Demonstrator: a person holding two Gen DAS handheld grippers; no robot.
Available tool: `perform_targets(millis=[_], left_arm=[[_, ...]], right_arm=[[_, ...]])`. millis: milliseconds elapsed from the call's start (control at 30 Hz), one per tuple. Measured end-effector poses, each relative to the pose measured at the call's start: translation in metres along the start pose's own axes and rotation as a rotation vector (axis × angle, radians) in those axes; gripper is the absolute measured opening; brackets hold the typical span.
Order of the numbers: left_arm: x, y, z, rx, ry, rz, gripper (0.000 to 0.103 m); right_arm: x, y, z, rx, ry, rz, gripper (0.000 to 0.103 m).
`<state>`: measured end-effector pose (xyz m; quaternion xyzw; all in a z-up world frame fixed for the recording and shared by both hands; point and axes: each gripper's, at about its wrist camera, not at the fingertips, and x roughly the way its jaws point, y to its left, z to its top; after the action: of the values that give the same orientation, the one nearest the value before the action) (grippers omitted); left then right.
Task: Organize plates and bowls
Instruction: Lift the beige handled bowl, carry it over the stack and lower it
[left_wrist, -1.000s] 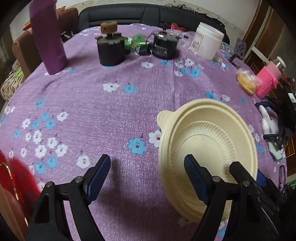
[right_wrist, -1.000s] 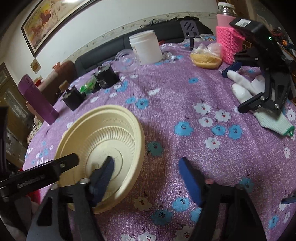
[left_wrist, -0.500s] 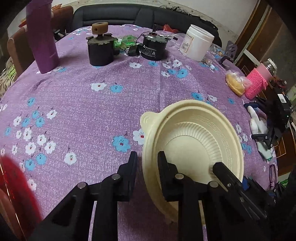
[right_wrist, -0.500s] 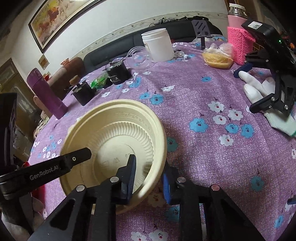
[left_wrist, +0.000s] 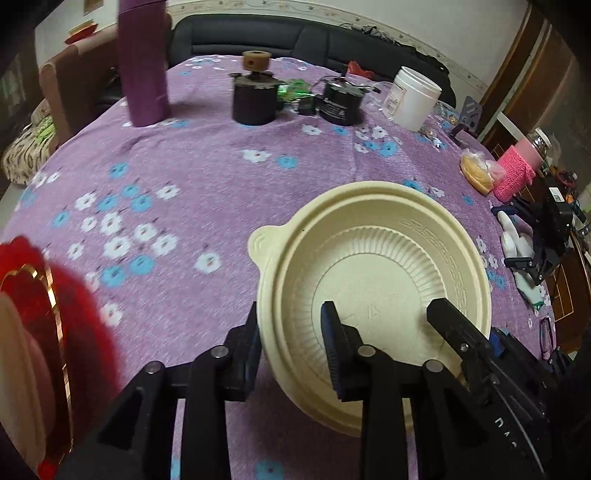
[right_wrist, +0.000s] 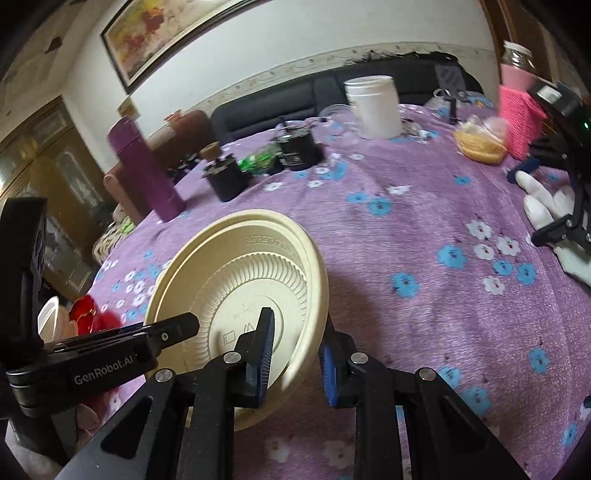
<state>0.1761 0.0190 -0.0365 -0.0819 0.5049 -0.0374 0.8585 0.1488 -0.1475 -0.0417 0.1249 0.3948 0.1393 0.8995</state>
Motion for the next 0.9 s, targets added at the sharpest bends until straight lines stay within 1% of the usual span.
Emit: perform_targets(millis=[133, 167, 300, 400, 500, 600, 667, 733, 900], left_arm=[[-0.021, 0.007, -0.008, -0.011, -0.037, 0.015, 0.030], [-0.027, 0.009, -0.010, -0.011, -0.049, 0.016, 0.029], [-0.057, 0.010, -0.020, 0.012, -0.120, 0.039, 0.027], [-0.074, 0.012, -0.027, 0.018, -0.148, 0.068, 0.027], [-0.091, 0.016, -0.033, 0.030, -0.171, 0.086, 0.027], [-0.116, 0.026, -0.041, 0.019, -0.207, 0.067, 0.027], [-0.131, 0.033, -0.046, 0.007, -0.230, 0.050, 0.027], [-0.145, 0.040, -0.050, -0.005, -0.255, 0.036, 0.027], [-0.184, 0.065, -0.062, -0.043, -0.328, 0.005, 0.027]], right_arm=[[-0.003, 0.014, -0.004, -0.051, -0.009, 0.019, 0.025], [-0.004, 0.017, -0.005, -0.059, -0.010, 0.026, 0.025], [-0.008, 0.022, -0.009, -0.060, -0.010, 0.069, 0.025], [-0.011, 0.031, -0.014, -0.072, -0.007, 0.092, 0.025], [-0.011, 0.040, -0.018, -0.077, 0.017, 0.122, 0.025], [-0.020, 0.052, -0.022, -0.071, 0.021, 0.157, 0.025], [-0.034, 0.062, -0.026, -0.062, 0.003, 0.178, 0.025], [-0.046, 0.071, -0.028, -0.062, -0.016, 0.182, 0.025], [-0.079, 0.108, -0.032, -0.114, -0.073, 0.182, 0.025]])
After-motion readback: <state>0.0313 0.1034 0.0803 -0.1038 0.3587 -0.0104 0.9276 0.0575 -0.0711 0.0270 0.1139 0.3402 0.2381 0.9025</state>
